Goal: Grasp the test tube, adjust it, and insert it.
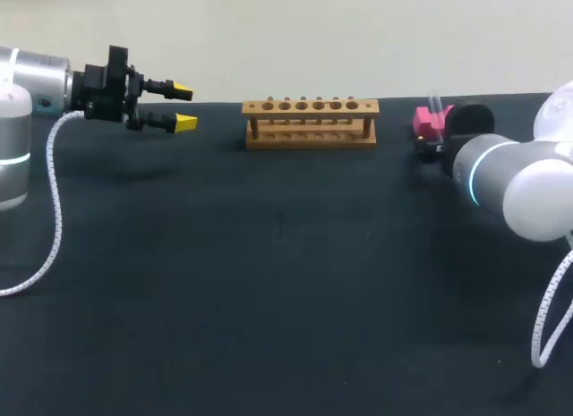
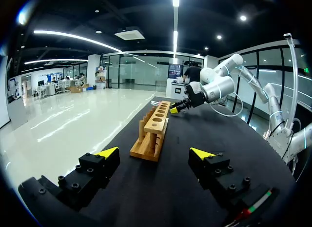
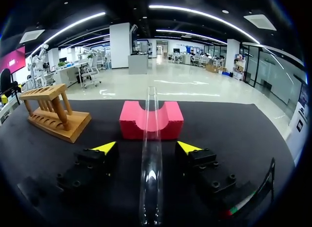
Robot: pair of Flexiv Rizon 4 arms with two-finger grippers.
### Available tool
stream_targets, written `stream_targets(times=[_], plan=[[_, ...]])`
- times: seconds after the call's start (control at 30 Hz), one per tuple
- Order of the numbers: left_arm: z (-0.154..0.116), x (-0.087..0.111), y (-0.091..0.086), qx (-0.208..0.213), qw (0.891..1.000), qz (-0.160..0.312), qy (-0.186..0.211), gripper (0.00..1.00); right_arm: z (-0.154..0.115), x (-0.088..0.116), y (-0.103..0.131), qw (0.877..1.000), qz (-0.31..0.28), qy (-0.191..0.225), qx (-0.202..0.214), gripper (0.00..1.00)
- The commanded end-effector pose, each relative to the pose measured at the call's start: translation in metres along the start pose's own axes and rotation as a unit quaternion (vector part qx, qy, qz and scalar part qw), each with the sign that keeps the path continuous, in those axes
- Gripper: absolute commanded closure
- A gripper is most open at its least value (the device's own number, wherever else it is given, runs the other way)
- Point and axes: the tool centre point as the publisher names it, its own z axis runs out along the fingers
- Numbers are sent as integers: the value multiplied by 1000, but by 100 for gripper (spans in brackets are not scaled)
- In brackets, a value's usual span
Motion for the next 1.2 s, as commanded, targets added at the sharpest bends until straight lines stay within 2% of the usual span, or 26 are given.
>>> stream_targets(times=[0.03,0.13,0.3,0.4,0.5,0.57,0.63,0.87,1.2], plan=[[0,1,2,3,1000,1,-1,0,-1,4,-3,968,-1,-21,-252,46],[0,1,2,3,1000,1,-1,0,-1,4,-3,968,-1,-21,-252,58],[0,1,2,3,1000,1,-1,0,-2,4,-3,968,-2,-20,-251,60],[0,1,2,3,1000,1,-1,0,-2,4,-2,968,-1,-20,-250,69],[0,1,2,3,1000,1,-1,0,-2,4,-2,969,-1,-19,-246,85],[0,1,2,3,1000,1,-1,0,-3,4,-2,969,0,-18,-245,87],[0,1,2,3,1000,1,-1,0,-4,4,-2,970,1,-18,-243,100],[0,1,2,3,1000,1,-1,0,-8,3,-2,973,6,-16,-232,100],[0,1,2,3,1000,1,-1,0,-20,-8,-8,978,23,-19,-204,100]])
